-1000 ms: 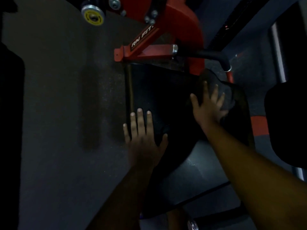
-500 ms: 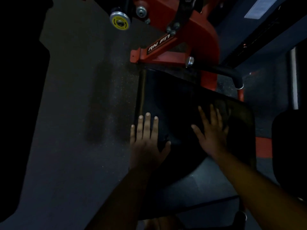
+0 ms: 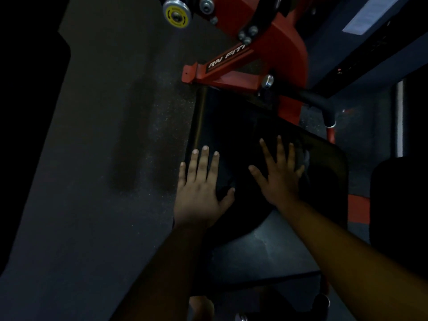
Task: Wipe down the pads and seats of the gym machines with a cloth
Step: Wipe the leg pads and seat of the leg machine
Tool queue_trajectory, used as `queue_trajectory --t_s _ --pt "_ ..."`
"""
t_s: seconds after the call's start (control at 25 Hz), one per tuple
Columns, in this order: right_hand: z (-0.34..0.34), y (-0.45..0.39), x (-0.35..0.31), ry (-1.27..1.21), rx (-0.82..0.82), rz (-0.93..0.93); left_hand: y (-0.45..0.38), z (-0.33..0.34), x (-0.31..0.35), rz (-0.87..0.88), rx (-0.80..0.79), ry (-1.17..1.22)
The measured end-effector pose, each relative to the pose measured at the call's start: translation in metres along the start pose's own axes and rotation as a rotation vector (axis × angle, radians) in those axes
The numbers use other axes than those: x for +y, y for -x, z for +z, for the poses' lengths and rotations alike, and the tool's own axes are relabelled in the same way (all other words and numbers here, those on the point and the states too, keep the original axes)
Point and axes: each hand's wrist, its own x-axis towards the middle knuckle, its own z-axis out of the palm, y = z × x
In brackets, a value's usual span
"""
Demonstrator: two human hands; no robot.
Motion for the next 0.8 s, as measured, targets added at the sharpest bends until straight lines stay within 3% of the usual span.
queue_trajectory --t_s 0.16,0.28,0.4,0.64,0.72,0.8 --pt "-0.033 -0.081 -0.041 0.081 -0.005 -0.354 0.001 0.0 0.003 -0.013 -0.006 -0.006" --pt "-0.048 -0.136 -0.076 0.072 0.023 -0.432 -0.001 -0.001 0.004 -0.042 -0.027 -0.008" --pt "-0.041 -0.125 -0.072 0.079 0.093 -0.473 0.001 -0.003 0.006 -0.063 -0.027 0.0" --pt "-0.023 -0.044 -0.005 0.241 0.02 -0.7 0.034 -0.008 0.012 -0.216 0.069 0.064" --pt "-0.033 -0.069 -0.016 0.312 -0.003 -0.79 0.066 -0.005 0.015 -0.299 0.09 0.102" --pt "-0.044 -0.107 -0.054 0.264 -0.011 -0.749 0.104 0.005 0.016 -0.368 0.102 0.118"
